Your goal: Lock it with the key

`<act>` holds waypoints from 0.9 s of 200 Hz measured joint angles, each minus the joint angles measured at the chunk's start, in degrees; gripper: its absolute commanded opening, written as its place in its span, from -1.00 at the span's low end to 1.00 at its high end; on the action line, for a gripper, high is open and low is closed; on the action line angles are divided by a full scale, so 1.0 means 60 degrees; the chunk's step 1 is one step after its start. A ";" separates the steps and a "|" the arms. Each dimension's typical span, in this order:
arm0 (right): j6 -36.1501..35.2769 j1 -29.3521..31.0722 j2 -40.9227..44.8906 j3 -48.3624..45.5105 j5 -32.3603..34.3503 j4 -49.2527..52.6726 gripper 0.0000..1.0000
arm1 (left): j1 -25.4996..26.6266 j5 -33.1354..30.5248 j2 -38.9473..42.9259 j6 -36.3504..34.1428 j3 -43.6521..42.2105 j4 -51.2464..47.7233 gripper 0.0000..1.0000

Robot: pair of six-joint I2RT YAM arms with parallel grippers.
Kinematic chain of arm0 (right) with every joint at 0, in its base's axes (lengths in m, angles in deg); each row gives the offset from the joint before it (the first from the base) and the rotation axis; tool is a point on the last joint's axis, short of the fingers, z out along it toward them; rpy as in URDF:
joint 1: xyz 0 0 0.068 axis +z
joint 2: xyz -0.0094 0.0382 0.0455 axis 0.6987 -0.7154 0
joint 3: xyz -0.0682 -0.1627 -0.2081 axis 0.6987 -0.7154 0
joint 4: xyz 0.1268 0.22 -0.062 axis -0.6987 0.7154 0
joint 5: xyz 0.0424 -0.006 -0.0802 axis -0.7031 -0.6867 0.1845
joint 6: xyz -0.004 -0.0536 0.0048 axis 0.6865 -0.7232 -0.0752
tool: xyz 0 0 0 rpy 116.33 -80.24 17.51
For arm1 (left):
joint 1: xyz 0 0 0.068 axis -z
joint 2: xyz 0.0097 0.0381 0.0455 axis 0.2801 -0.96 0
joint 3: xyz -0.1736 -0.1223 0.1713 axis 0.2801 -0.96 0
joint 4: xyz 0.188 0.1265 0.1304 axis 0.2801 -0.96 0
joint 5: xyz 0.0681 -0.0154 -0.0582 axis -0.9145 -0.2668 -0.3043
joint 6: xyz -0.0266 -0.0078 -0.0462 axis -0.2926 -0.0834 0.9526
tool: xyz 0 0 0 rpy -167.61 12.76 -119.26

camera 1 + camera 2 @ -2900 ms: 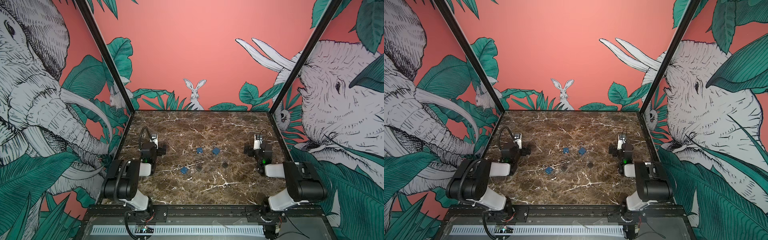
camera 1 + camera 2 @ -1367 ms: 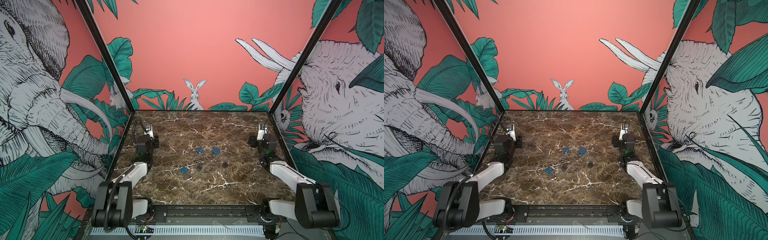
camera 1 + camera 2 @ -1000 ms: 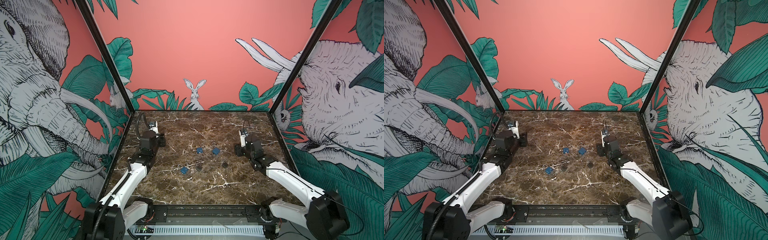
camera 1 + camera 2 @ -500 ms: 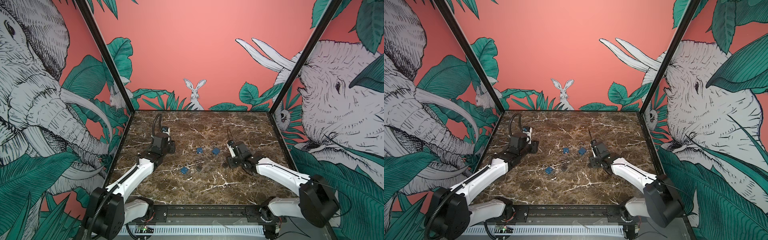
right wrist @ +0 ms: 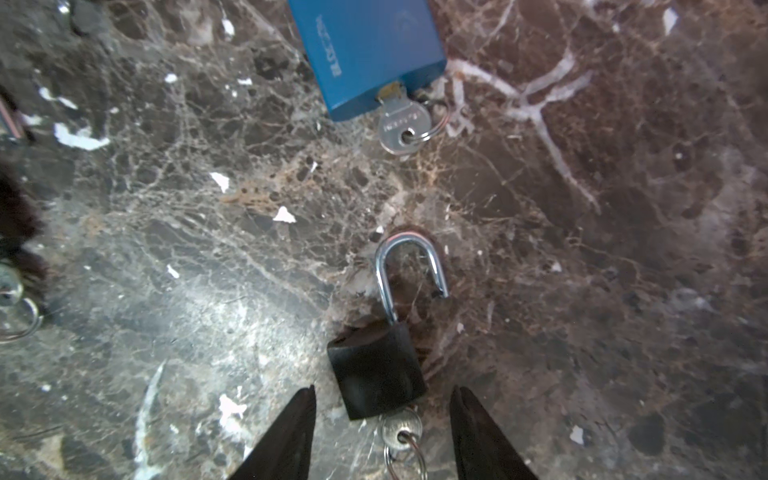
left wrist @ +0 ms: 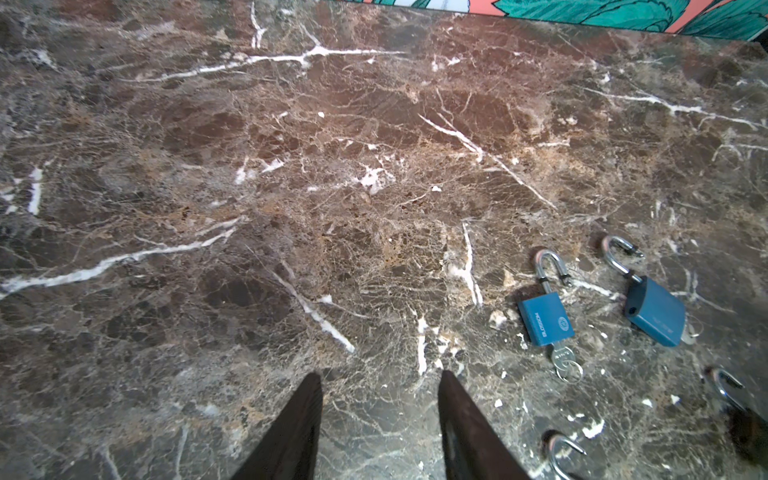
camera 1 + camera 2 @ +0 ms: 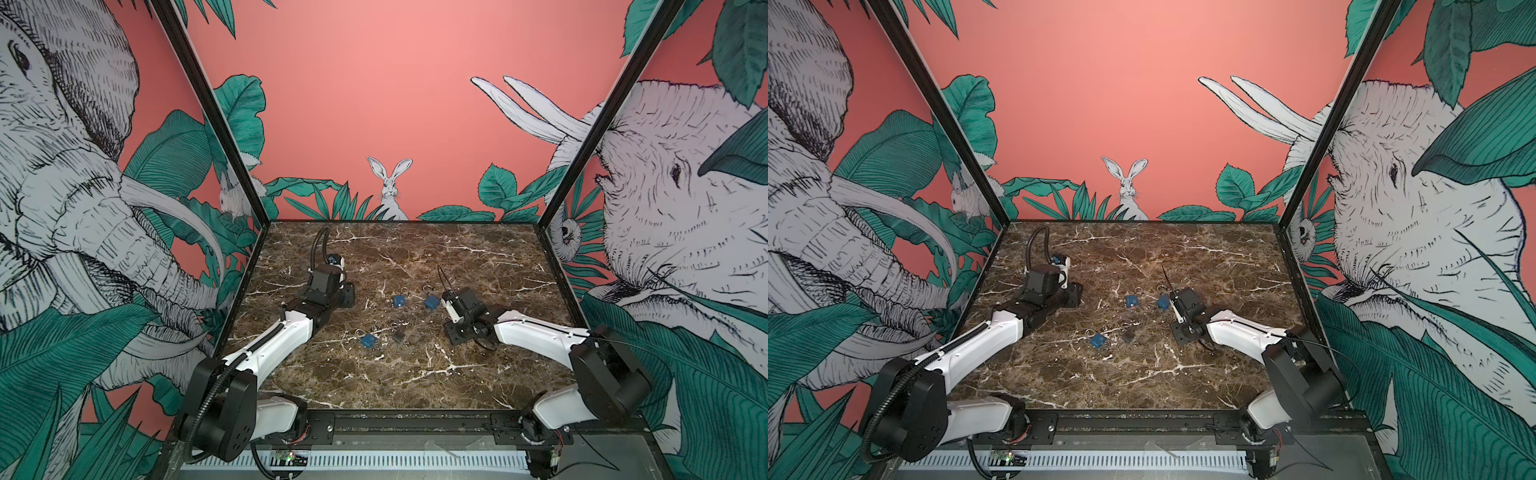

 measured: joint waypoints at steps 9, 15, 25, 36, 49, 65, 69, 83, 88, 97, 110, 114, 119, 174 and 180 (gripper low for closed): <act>0.0000 0.0011 -0.0117 0.0029 0.0004 -0.0036 0.04 | 0.0004 0.0036 -0.0015 0.0004 0.0015 0.0000 -0.05; 0.0000 0.0018 -0.0189 0.0044 0.0004 -0.0066 0.04 | 0.0004 0.0047 -0.0022 0.0004 0.0022 0.0011 -0.05; 0.0000 0.0022 -0.0291 0.0066 0.0007 -0.0109 0.01 | 0.0004 0.0066 -0.0022 0.0007 0.0029 0.0033 -0.05; -0.0004 0.0022 -0.0379 0.0084 0.0044 -0.0149 -0.04 | 0.0004 0.0069 -0.0022 0.0007 0.0029 0.0062 -0.06; -0.0004 0.0022 -0.0499 0.0138 0.0087 -0.0182 -0.10 | 0.0004 0.0091 -0.0022 0.0011 0.0033 0.0069 -0.06; -0.0004 0.0025 -0.0627 0.0204 0.0146 -0.0240 -0.18 | 0.0004 0.0106 -0.0022 0.0011 0.0033 0.0069 -0.06; -0.0004 0.0025 -0.0659 0.0215 0.0146 -0.0255 -0.19 | 0.0004 0.0106 -0.0022 0.0011 0.0033 0.0069 -0.06; -0.0004 0.0029 -0.0732 0.0277 0.0149 -0.0259 -0.23 | 0.0004 0.0106 -0.0025 0.0011 0.0033 0.0069 -0.06; 0.0000 0.0033 -0.0750 0.0291 0.0149 -0.0270 -0.23 | 0.0004 0.0106 -0.0025 0.0011 0.0033 0.0069 -0.06; -0.0004 0.0033 -0.0776 0.0302 0.0149 -0.0295 -0.24 | 0.0004 0.0109 -0.0025 0.0011 0.0033 0.0069 -0.07; 0.0004 0.0033 -0.0780 0.0306 0.0149 -0.0310 -0.22 | 0.0004 0.0109 -0.0025 0.0011 0.0033 0.0069 -0.08; 0.0004 0.0033 -0.0783 0.0306 0.0149 -0.0313 -0.20 | 0.0004 0.0109 -0.0025 0.0011 0.0036 0.0069 -0.08; 0.0018 0.0036 -0.0787 0.0306 0.0153 -0.0317 -0.16 | 0.0004 0.0109 -0.0025 0.0007 0.0036 0.0069 -0.08; 0.0040 0.0124 -0.0831 0.0350 0.0262 -0.0317 -0.16 | 0.0004 0.0117 -0.0025 0.0007 0.0051 0.0066 -0.09; 0.0047 0.0142 -0.0831 0.0353 0.0291 -0.0317 -0.20 | 0.0004 0.0113 -0.0025 0.0007 0.0066 0.0066 -0.09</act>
